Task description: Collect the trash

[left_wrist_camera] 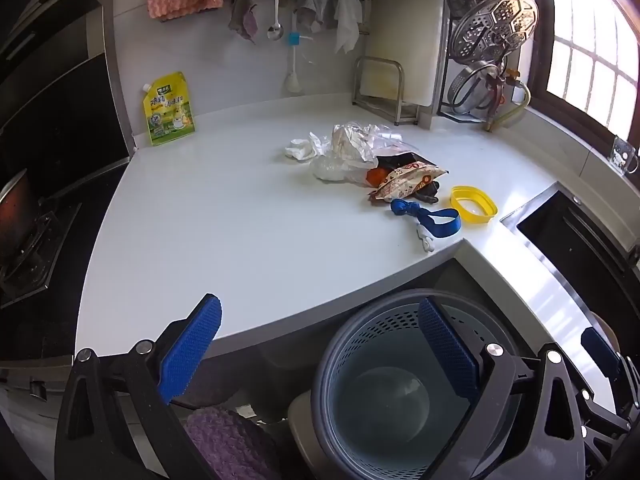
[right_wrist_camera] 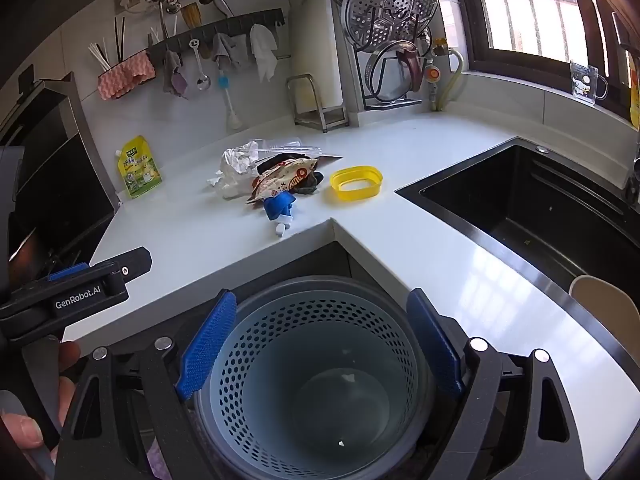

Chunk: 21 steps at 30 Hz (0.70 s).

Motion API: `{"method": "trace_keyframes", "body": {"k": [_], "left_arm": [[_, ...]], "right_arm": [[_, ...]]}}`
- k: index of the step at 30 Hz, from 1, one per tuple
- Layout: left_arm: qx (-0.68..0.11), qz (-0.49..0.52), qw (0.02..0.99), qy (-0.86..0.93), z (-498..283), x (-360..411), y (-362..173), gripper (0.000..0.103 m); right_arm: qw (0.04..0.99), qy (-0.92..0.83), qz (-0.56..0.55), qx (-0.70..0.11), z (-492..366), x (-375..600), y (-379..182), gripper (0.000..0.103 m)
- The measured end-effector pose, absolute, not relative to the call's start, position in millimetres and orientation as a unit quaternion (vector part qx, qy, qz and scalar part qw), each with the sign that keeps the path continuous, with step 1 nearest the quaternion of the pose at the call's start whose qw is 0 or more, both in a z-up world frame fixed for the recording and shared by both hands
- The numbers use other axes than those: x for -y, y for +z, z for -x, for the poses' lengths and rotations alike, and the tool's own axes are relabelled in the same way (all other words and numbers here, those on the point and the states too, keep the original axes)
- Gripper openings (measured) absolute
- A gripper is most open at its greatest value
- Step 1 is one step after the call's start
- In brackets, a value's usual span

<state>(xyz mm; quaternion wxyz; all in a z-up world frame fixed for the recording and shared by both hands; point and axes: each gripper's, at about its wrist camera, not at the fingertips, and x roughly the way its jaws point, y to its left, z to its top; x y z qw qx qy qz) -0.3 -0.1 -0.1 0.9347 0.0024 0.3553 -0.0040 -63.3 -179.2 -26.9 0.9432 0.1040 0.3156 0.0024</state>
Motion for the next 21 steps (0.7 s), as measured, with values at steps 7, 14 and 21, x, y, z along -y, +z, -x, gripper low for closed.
{"method": "trace_keyframes", "body": {"k": [7, 14, 21], "left_arm": [[-0.353, -0.01, 0.936, -0.001, 2.6, 4.9, -2.6, 0.097], [-0.357, -0.004, 0.934, -0.004, 2.4, -1.4, 3.1, 0.097], [-0.355, -0.007, 0.935, -0.005, 3.7, 0.0, 2.9, 0.097]], "right_arm": [[0.944, 0.005, -0.107, -0.311, 65.2, 180.4, -24.8, 0.083], [0.945, 0.006, -0.108, -0.309, 67.2, 183.1, -22.7, 0.083], [0.946, 0.006, -0.109, -0.307, 68.2, 181.5, -24.0, 0.083]]}}
